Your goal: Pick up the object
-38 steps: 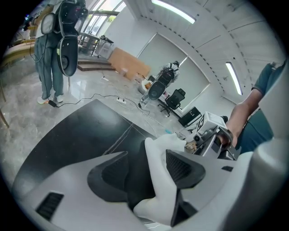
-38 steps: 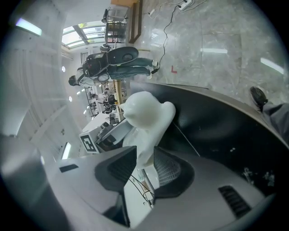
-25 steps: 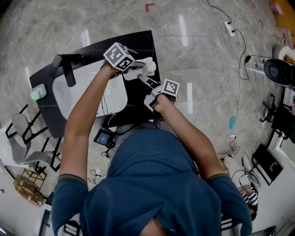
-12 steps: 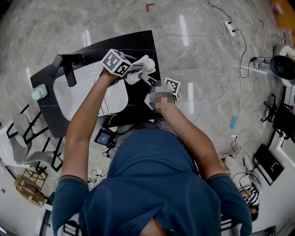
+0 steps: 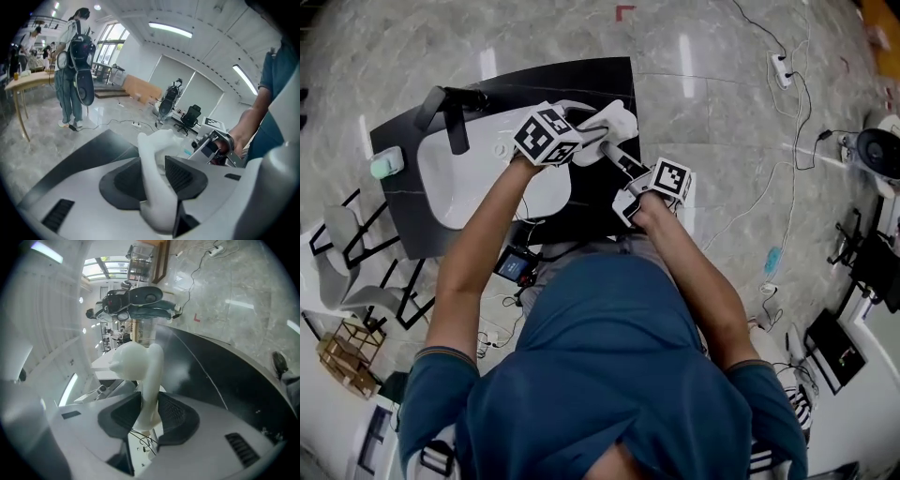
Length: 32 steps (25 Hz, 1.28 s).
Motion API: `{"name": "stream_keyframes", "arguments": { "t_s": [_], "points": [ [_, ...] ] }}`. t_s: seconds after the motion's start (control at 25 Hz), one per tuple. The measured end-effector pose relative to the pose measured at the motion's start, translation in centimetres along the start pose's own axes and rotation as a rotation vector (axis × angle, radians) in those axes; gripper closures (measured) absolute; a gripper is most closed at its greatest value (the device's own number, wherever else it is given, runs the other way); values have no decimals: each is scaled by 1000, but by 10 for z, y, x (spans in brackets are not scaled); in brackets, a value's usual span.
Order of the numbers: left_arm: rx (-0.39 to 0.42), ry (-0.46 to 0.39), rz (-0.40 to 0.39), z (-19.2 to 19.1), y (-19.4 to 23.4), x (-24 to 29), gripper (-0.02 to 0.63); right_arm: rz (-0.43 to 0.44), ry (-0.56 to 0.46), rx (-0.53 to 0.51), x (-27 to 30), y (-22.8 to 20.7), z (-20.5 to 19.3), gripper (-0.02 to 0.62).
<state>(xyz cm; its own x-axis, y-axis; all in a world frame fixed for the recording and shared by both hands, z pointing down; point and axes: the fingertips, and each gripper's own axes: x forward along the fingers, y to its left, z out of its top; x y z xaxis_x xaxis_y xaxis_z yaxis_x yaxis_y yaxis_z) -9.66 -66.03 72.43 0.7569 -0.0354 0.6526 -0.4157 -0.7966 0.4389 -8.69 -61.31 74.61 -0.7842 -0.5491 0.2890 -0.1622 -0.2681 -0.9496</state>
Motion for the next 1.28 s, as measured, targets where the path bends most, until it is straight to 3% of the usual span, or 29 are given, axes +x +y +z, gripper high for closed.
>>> {"name": "stream_keyframes", "arguments": {
  "t_s": [0.2, 0.48, 0.72, 0.96, 1.28],
  "points": [
    [108, -107, 72, 42, -14, -45, 439, 77, 14, -138, -1, 58, 3, 474],
    [205, -323, 192, 103, -39, -124, 439, 189, 29, -378, -5, 154, 4, 472],
    [315, -464, 312, 137, -73, -176, 439, 241, 43, -545, -17, 218, -9, 472],
    [374, -529, 369, 146, -94, -208, 439, 274, 40, -616, -24, 249, -25, 472],
    [350, -541, 362, 129, -101, -214, 439, 231, 68, -625, -26, 239, -41, 472]
  ]
}}
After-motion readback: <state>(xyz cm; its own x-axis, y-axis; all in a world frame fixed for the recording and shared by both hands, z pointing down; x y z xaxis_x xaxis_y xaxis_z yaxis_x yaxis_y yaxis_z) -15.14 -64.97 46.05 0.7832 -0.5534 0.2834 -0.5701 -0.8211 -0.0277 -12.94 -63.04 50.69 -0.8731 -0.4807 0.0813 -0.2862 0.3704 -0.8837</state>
